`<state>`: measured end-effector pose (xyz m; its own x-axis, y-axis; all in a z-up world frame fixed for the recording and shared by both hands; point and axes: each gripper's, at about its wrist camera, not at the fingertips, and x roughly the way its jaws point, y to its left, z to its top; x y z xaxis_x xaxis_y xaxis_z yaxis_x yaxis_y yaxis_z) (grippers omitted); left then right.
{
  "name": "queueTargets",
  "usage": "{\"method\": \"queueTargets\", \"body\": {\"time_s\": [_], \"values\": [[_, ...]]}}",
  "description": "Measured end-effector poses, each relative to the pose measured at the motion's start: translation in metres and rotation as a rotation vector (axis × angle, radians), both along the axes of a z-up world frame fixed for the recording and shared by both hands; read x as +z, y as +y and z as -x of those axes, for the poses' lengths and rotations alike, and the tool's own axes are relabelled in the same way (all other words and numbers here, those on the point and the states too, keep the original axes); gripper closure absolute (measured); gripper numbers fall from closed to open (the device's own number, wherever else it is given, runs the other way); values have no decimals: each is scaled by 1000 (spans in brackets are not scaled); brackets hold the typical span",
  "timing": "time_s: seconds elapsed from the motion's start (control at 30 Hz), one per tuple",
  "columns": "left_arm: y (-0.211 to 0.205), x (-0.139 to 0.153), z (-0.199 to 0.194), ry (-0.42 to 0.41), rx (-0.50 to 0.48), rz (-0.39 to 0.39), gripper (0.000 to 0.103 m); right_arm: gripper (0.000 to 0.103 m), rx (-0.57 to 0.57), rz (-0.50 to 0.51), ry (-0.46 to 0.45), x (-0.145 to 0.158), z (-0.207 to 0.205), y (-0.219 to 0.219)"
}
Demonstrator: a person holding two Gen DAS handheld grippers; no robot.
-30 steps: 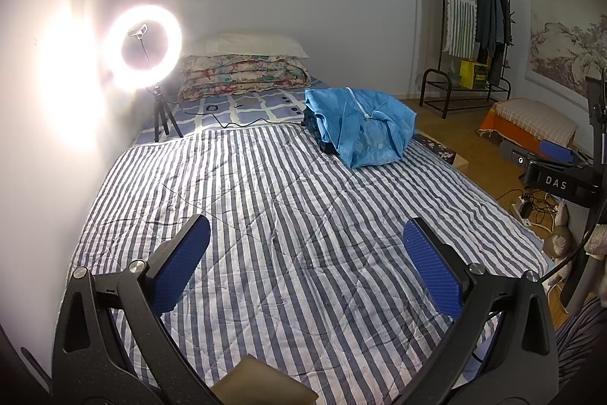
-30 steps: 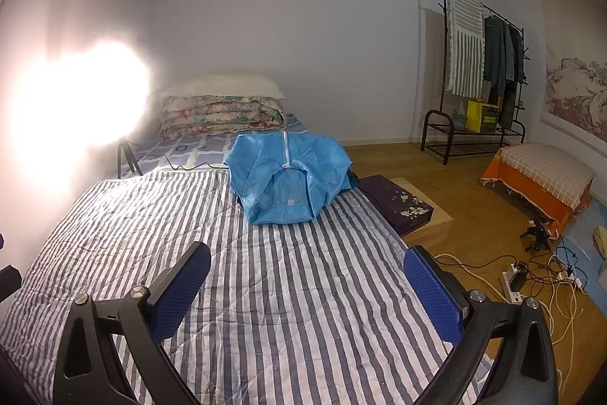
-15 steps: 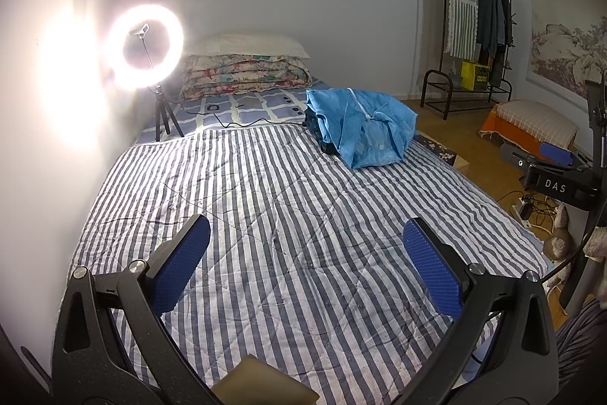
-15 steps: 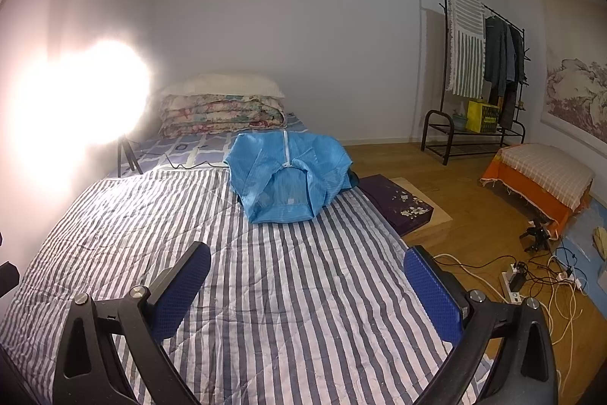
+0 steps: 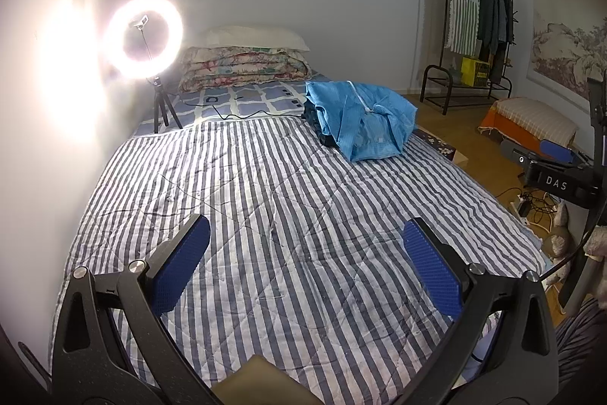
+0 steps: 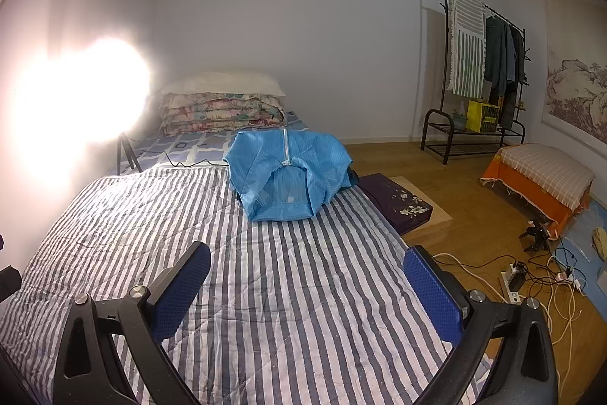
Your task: Fold large clothes
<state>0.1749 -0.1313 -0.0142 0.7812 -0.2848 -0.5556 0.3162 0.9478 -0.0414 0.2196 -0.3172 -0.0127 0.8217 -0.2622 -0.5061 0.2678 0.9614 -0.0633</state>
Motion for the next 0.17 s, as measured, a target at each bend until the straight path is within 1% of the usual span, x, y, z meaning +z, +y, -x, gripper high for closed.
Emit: {"method": "queueTargets", "body": {"time_s": [0.17], "values": [[0, -4, 0, -2, 21, -12, 0, 0, 3, -1, 7, -2, 1, -2]]}}
